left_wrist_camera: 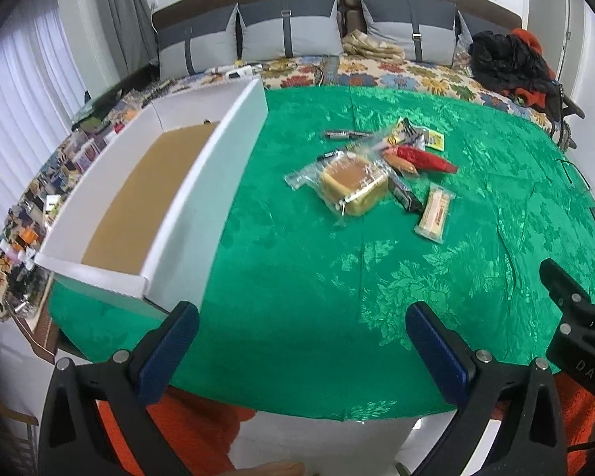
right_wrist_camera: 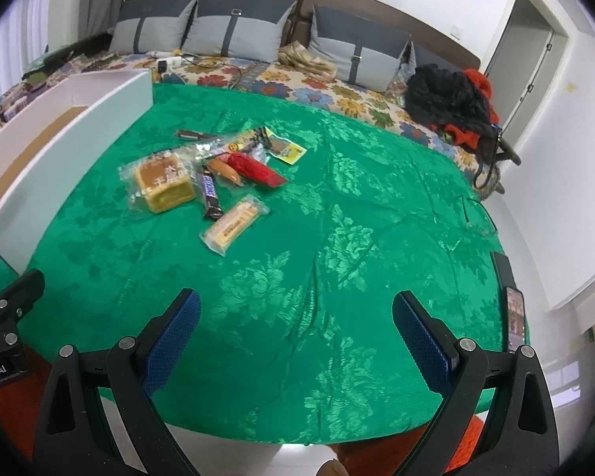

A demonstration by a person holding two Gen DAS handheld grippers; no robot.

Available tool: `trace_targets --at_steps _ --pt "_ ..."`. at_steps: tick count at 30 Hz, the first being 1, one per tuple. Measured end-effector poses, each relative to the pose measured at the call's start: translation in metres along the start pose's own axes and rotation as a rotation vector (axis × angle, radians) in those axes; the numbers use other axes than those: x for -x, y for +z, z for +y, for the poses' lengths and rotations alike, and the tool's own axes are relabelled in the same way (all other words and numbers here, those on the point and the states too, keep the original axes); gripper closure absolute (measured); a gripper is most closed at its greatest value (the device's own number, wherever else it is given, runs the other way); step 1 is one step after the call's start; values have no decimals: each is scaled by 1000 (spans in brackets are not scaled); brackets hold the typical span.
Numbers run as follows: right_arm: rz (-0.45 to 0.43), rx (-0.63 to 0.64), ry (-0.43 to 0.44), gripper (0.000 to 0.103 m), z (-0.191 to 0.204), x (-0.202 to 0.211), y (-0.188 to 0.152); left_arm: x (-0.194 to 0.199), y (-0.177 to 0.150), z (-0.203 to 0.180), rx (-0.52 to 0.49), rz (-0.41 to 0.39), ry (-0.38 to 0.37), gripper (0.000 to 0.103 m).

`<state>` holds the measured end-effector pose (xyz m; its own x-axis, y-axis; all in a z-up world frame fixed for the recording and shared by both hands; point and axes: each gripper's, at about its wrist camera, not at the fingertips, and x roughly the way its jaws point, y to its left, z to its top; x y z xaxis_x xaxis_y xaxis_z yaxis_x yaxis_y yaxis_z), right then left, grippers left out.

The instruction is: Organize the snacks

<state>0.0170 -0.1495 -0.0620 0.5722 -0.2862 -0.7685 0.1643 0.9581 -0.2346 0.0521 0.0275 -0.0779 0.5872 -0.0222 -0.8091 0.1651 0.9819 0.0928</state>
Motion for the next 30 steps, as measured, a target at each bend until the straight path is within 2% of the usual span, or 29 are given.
trace_targets --at_steps 8,10,12,13,14,16,17,18,20,23,25,28,30 --pt "-35 -48 109 4 5 13 5 22 3 14 -11 -59 57 0" --pt "-47 -55 131 4 7 15 4 16 1 18 2 -52 46 0" --pt "-29 -85 201 4 8 4 -2 -5 -3 20 24 -4 -4 0" --pt "-3 -102 234 4 8 -6 -7 -28 -7 21 32 71 -47 0" --pt "63 -117 277 4 10 -23 -14 -54 -12 22 52 164 -91 0" --pt "267 -187 300 5 10 -69 -36 -89 -17 24 92 254 -135 1" --pt "335 -248 309 5 6 -86 -48 -106 -18 24 101 281 -136 1" --pt "357 -280 314 5 3 -94 -54 -116 -17 23 101 294 -131 1" --pt "388 -325 294 5 -1 -116 -64 -137 -14 18 93 309 -118 1" --pt "382 -302 258 4 1 -137 -60 -163 -9 10 73 338 -121 1" --pt "349 -270 211 3 8 -151 -48 -170 -4 4 30 309 -85 0" --pt "304 -225 154 3 21 -169 -30 -176 2 1 9 278 -105 0" --pt "267 -226 146 3 26 -173 -20 -176 3 -1 -1 256 -111 0"
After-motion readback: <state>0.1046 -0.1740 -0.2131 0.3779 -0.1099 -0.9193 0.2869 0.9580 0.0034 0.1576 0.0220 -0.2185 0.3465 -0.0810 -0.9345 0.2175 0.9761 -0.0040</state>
